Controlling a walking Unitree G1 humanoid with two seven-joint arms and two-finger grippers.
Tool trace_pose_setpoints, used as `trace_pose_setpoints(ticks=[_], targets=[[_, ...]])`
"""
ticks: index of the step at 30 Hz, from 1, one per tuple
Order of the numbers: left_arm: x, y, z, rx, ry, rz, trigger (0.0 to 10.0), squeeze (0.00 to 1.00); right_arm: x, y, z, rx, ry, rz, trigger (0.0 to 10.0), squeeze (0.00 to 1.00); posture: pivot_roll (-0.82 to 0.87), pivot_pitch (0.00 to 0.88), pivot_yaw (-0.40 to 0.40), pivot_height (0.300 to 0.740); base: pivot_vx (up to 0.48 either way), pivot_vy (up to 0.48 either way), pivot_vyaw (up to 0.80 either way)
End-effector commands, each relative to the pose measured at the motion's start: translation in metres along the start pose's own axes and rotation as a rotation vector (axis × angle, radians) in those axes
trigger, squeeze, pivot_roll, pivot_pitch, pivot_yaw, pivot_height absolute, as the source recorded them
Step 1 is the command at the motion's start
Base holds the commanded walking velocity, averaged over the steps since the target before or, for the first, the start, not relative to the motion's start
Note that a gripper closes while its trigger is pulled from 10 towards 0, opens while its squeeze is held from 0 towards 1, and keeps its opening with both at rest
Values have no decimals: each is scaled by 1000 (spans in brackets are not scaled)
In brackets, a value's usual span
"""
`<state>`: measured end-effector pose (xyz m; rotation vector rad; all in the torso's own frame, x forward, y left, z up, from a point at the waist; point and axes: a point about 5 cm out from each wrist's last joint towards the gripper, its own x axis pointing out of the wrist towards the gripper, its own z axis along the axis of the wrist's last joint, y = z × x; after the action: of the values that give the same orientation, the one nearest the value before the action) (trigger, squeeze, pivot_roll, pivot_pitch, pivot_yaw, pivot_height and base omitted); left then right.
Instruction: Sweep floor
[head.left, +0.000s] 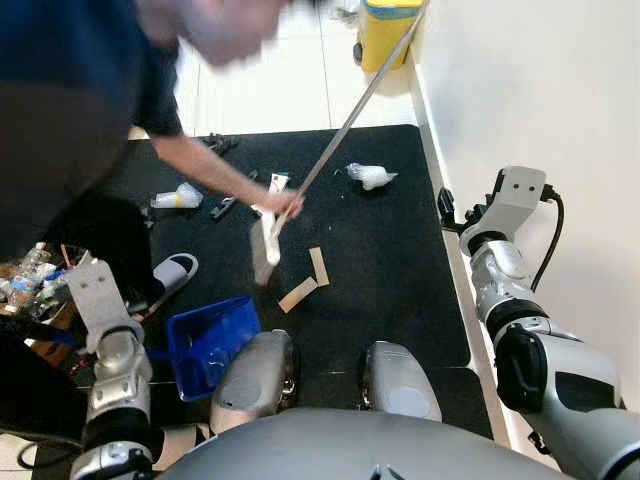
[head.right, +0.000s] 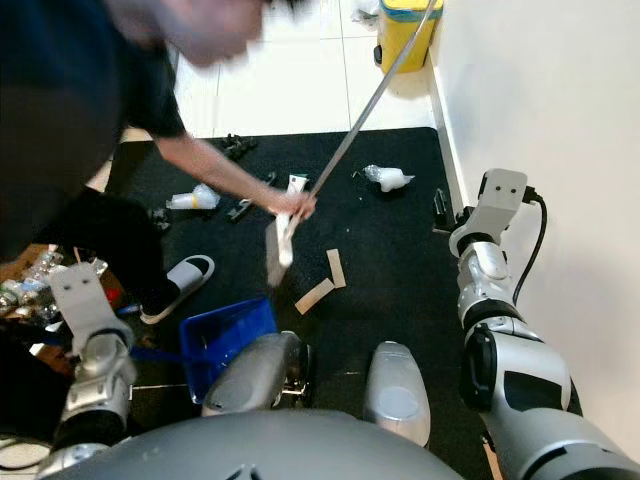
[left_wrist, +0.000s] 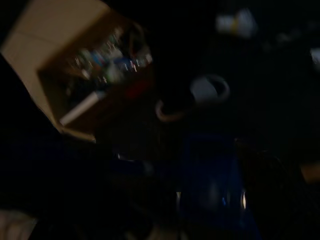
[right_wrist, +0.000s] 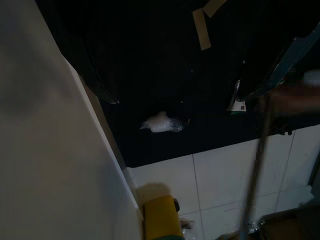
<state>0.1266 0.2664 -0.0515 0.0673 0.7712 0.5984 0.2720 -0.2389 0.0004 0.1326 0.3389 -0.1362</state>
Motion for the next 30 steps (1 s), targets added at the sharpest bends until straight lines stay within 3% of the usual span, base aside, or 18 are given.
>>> trace_pose_setpoints(ticks=[1,6,17,21,25,30], targets=[[-1,9,-21,-35,67,35,10000,0,-1,0,0,7,-10,0,10000,0,110,0,18,740,0,0,0],[-6,29,-46,-2,114,119,10000,0,-1,-1,0,5,-8,3,10000,0,116,0,13,740,0,0,0],[5,60,-29,62,18,260,10000,0,-2,-3,-1,7,-7,2,10000,0,123,0,9,740,0,0,0],[16,62,-15,17,-12,205,10000,0,-2,-3,-1,7,-9,1,10000,0,127,0,11,740,0,0,0],[20,57,-12,-4,-8,119,10000,0,-2,-3,-1,8,-9,1,10000,0,127,0,11,740,0,0,0],[21,56,-10,-4,-21,90,10000,0,-2,-3,-1,8,-10,0,10000,0,122,0,15,740,0,0,0]])
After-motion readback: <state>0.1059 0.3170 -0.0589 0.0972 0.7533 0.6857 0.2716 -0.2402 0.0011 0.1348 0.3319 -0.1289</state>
